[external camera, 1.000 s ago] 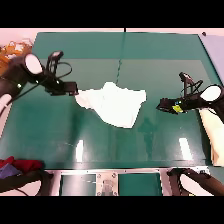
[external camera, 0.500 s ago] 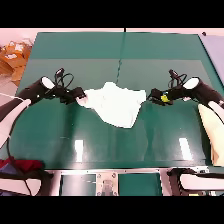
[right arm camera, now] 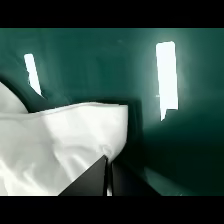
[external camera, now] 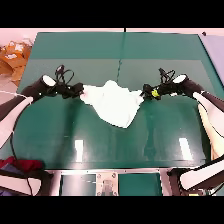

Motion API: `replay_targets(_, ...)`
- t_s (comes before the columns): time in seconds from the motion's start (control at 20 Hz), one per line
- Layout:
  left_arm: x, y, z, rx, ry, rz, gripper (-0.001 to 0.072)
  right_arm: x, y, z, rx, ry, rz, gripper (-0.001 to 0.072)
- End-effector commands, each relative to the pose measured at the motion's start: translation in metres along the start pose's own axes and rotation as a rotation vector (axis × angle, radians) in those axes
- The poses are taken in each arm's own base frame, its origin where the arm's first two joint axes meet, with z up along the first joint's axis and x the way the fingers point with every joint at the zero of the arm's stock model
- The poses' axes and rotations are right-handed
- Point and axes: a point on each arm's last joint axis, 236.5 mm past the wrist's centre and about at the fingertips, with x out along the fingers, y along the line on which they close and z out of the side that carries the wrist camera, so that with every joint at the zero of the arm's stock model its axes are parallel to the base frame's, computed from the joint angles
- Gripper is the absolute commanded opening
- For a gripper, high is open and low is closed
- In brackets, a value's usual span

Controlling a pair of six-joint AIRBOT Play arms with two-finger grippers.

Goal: Fold the shirts.

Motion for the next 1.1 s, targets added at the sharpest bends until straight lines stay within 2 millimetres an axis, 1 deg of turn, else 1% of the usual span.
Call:
replay_targets(0.0, -0.041, -0.016, 0.027, 0.175, -0.031, 0.055, 0.0025, -0.030, 0.022, 0.018, -0.046, -0.028, 0.085, 0.0013)
replay_targets(0.05, -0.064, -0.019, 0.040, 0.232, -0.059, 0.102, 0.0025, -0.052, 0.028, 0.028, -0.060, -0.065, 0.095, 0.0013)
replay_targets(0.1, -0.090, -0.024, 0.052, 0.284, -0.094, 0.142, 0.0025, -0.081, 0.036, 0.040, -0.081, -0.120, 0.105, 0.0012)
replay_targets(0.15, -0.115, -0.034, 0.063, 0.323, -0.133, 0.160, 0.0025, -0.114, 0.047, 0.049, -0.108, -0.183, 0.113, 0.0013)
replay_targets(0.2, -0.142, -0.048, 0.073, 0.361, -0.182, 0.162, 0.0025, -0.146, 0.060, 0.056, -0.139, -0.250, 0.118, 0.0013)
replay_targets(0.3, -0.197, -0.077, 0.088, 0.422, -0.279, 0.160, 0.0025, -0.215, 0.090, 0.060, -0.213, -0.396, 0.124, 0.0013)
replay_targets(0.4, -0.251, -0.094, 0.098, 0.486, -0.366, 0.200, 0.0025, -0.284, 0.118, 0.052, -0.284, -0.545, 0.123, 0.0013)
replay_targets(0.5, -0.306, -0.105, 0.105, 0.539, -0.463, 0.258, 0.0025, -0.348, 0.144, 0.033, -0.353, -0.691, 0.111, 0.0013)
replay_targets(0.6, -0.361, -0.119, 0.108, 0.576, -0.580, 0.290, 0.0026, -0.404, 0.164, 0.010, -0.417, -0.832, 0.087, 0.0013)
replay_targets(0.65, -0.383, -0.127, 0.107, 0.591, -0.631, 0.286, 0.0026, -0.427, 0.173, -0.004, -0.459, -0.895, 0.068, 0.0013)
replay_targets(0.7, -0.403, -0.136, 0.103, 0.619, -0.673, 0.283, 0.0026, -0.445, 0.181, -0.016, -0.481, -0.946, 0.056, 0.0013)
replay_targets(0.75, -0.419, -0.142, 0.099, 0.629, -0.707, 0.277, 0.0026, -0.459, 0.187, -0.028, -0.500, -0.988, 0.046, 0.0013)
replay_targets(0.85, -0.445, -0.150, 0.087, 0.638, -0.761, 0.265, 0.0026, -0.478, 0.199, -0.048, -0.527, -1.045, 0.041, 0.0013)
replay_targets(0.9, -0.458, -0.151, 0.082, 0.643, -0.787, 0.270, 0.0026, -0.484, 0.205, -0.055, -0.541, -1.068, 0.039, 0.0013)
replay_targets(0.95, -0.469, -0.146, 0.080, 0.645, -0.804, 0.304, 0.0026, -0.490, 0.206, -0.058, -0.548, -1.092, 0.030, 0.0013)
replay_targets(1.0, -0.473, -0.139, 0.077, 0.643, -0.797, 0.337, 0.0026, -0.493, 0.203, -0.057, -0.529, -1.105, 0.015, 0.0013)
replay_targets(1.05, -0.469, -0.128, 0.074, 0.637, -0.758, 0.373, 0.0026, -0.492, 0.197, -0.054, -0.494, -1.100, 0.011, 0.0013)
